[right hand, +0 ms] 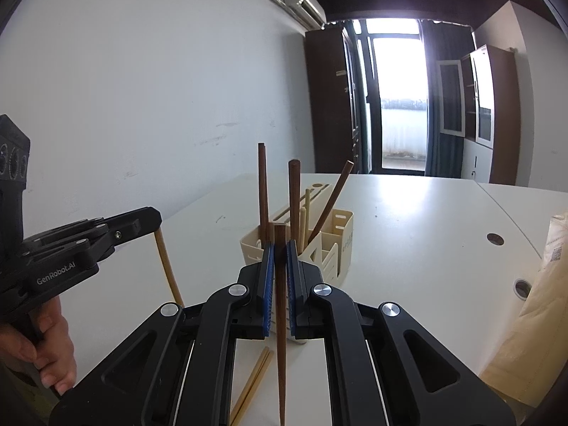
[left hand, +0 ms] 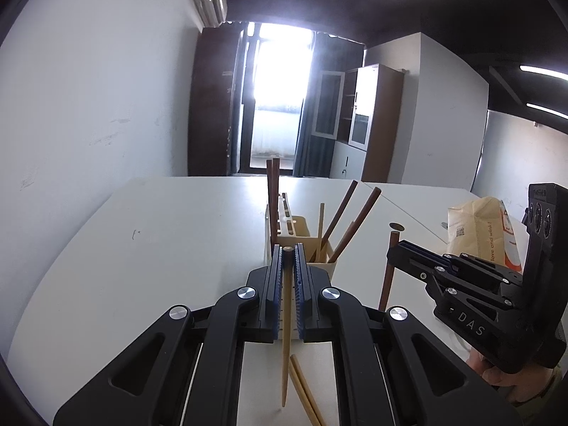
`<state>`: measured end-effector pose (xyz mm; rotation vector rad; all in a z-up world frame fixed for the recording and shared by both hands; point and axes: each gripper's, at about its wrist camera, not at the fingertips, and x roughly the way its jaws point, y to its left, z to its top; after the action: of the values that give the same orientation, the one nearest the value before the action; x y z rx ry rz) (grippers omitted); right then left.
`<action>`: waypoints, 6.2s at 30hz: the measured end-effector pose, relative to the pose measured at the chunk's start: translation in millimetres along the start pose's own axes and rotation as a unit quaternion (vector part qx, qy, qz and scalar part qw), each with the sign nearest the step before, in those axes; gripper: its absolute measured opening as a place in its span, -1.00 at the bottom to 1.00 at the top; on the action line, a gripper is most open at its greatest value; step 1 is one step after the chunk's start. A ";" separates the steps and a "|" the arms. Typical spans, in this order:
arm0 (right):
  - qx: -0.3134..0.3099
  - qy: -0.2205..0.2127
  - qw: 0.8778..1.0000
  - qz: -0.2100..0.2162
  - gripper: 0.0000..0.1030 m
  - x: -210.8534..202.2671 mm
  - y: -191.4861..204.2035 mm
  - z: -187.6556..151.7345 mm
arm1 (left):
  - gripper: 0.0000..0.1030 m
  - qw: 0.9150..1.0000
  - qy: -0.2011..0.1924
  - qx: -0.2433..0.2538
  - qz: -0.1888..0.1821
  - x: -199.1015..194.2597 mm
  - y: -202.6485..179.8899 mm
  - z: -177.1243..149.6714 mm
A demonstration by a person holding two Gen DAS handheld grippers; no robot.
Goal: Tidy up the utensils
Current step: 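Lift both chopsticks and carry them above the cream holder, then lower the chopsticks into the holder and open both grippers, then move both open grippers down to the last pale chopsticks beside the holder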
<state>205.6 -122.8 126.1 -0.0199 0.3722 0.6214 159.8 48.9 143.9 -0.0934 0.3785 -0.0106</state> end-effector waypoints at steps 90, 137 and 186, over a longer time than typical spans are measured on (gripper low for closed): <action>-0.031 -0.081 0.996 0.013 -0.84 31.0 -21.2 79.2 | -0.88 0.997 -0.063 0.025 -0.020 57.3 -7.8 63.9; -0.032 -0.028 0.999 -0.026 -0.15 24.4 -26.2 52.0 | -0.18 0.999 -0.046 -0.001 0.003 19.5 -6.3 52.2; -0.024 0.193 0.981 -0.010 0.24 95.6 -7.0 -94.1 | 0.28 0.997 0.062 0.000 0.052 28.0 45.5 -78.0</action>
<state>249.7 -86.6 4.5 -0.1915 0.7318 0.6064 156.7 86.5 57.3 -0.0739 0.5066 0.0868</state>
